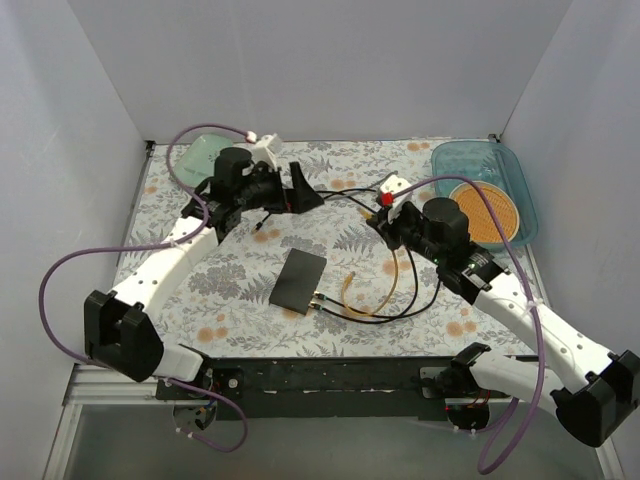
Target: Insert the plug into the switch port
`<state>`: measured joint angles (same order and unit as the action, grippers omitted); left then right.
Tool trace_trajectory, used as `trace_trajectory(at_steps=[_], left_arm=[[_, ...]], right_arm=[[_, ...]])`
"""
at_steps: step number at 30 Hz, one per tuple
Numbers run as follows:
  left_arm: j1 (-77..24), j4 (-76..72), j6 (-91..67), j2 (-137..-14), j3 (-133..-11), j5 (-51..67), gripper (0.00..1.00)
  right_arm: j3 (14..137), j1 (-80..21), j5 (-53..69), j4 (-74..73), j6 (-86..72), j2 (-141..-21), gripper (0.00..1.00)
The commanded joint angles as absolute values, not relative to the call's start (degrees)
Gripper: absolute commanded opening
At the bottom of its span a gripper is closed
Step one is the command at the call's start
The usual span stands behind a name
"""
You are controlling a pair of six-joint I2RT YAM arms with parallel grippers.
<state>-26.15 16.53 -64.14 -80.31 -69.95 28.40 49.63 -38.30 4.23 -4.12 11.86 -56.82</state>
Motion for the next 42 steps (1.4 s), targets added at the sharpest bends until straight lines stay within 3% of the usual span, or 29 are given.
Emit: trace_trajectory(at_steps=[1, 6, 12, 17, 27, 36, 42], left_arm=[[-20.6, 18.1, -66.9, -76.8, -70.0, 18.9, 0.98], [-19.0, 19.9, -66.7, -78.3, -68.3, 17.0, 0.98], [-18.6, 19.9, -67.1, -80.9, -65.0, 16.1, 0.98], [-18.5, 18.5, -67.2, -81.7, -61.3, 14.1, 0.98], [-18.5, 11.8, -67.1, -82.4, -52.9, 15.5, 0.98], [-18.5, 4.0, -67.9, -82.0, -44.7, 17.4, 0.97], [-18.5, 1.4, -68.3, -82.9, -41.4, 19.4, 0.95]], right_arm=[[59.0, -38.2, -6.6, -6.0, 10.2, -55.6, 0.01], [62.8, -38.2, -13.4, -6.3, 12.1, -54.8, 0.01], [60.5, -38.2, -28.2, -12.6, 14.2, -60.8, 0.01], [55.2, -38.4, -31.1, -14.2, 14.3, -65.7, 0.01], [53.1, -42.6, -15.8, -16.1, 11.7, -74.8, 0.01], [46.6, -48.1, -1.8, -6.2, 7.6, -78.0, 0.01], [46.6, -51.9, 1.4, -4.1, 6.5, -83.1, 0.01]])
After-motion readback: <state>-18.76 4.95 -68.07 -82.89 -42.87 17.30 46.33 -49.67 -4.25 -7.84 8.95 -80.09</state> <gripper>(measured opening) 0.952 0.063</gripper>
